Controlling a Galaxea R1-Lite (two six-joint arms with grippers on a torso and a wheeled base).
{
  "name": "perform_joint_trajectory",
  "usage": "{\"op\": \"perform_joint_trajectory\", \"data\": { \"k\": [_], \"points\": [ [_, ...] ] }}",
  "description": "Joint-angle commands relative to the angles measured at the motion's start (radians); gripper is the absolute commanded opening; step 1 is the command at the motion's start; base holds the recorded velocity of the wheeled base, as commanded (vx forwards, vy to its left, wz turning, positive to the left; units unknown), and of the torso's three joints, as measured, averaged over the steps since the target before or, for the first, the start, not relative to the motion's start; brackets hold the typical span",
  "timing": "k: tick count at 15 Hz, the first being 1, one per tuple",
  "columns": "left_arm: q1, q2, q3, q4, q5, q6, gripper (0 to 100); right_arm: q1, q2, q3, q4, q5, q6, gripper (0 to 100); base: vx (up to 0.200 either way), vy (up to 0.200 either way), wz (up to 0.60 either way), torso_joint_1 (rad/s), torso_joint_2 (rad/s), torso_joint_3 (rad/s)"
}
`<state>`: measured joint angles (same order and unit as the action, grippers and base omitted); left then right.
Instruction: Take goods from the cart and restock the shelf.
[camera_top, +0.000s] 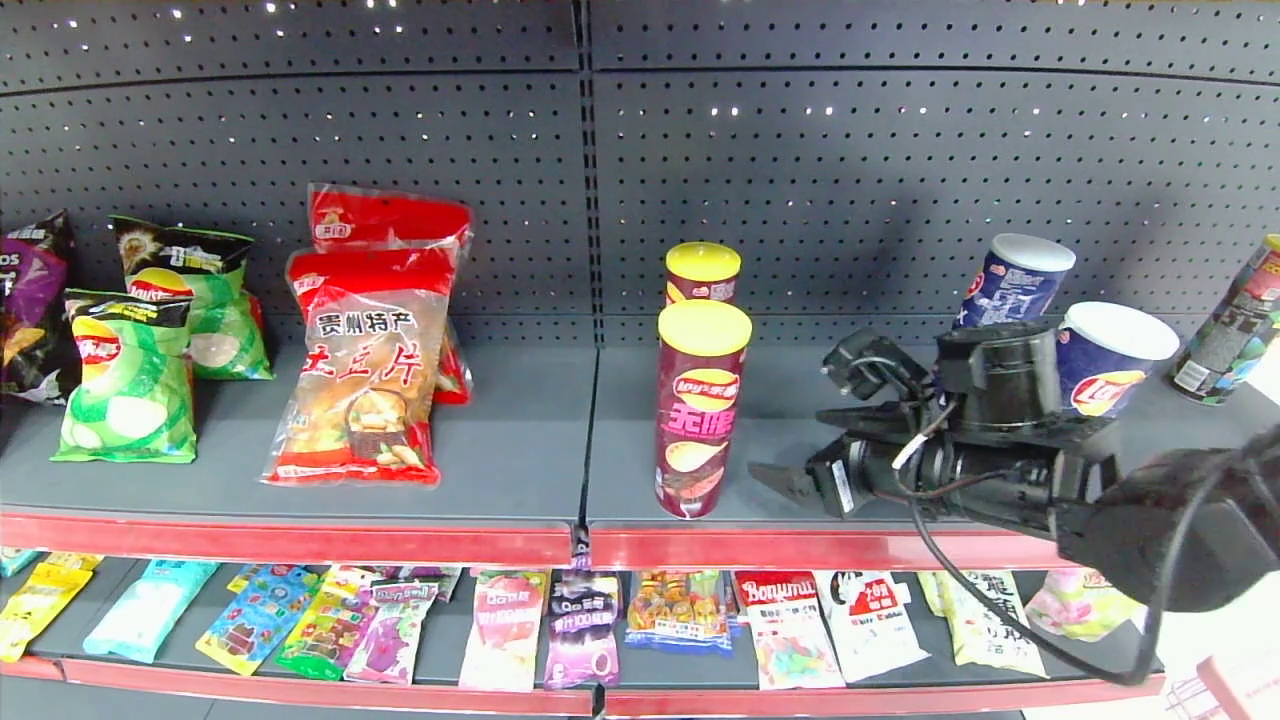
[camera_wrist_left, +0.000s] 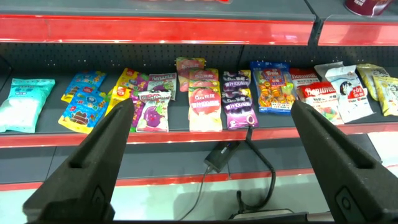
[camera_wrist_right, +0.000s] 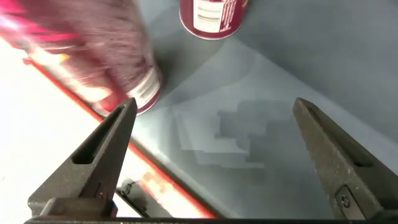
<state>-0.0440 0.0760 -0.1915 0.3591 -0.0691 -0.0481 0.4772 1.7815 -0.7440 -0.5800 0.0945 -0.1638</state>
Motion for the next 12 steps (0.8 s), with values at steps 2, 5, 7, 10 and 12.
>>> {"op": "perform_joint_trajectory", "data": {
  "k": [2, 5, 7, 10, 12],
  "points": [
    [0.000, 0.004, 0.000, 0.000, 0.000, 0.022, 100, 0.050, -0.369, 0.261, 0.005, -0.090, 0.012, 100, 0.000, 0.000, 0.00, 0.000, 0.00, 0.000],
    [0.000, 0.004, 0.000, 0.001, 0.000, 0.025, 100, 0.055, -0.616, 0.413, 0.008, -0.194, 0.012, 100, 0.000, 0.000, 0.00, 0.000, 0.00, 0.000],
    [0.000, 0.004, 0.000, 0.001, 0.000, 0.036, 100, -0.005, -0.789, 0.486, 0.023, -0.300, 0.012, 100, 0.000, 0.000, 0.00, 0.000, 0.00, 0.000],
    [0.000, -0.002, 0.001, 0.001, -0.009, 0.114, 100, -0.206, -1.126, 0.411, 0.486, -0.363, 0.027, 100, 0.000, 0.000, 0.00, 0.000, 0.00, 0.000],
    [0.001, -0.002, 0.003, 0.001, -0.026, 0.122, 100, -0.230, -1.320, 0.397, 0.680, -0.368, 0.044, 100, 0.000, 0.000, 0.00, 0.000, 0.00, 0.000]
  ]
}}
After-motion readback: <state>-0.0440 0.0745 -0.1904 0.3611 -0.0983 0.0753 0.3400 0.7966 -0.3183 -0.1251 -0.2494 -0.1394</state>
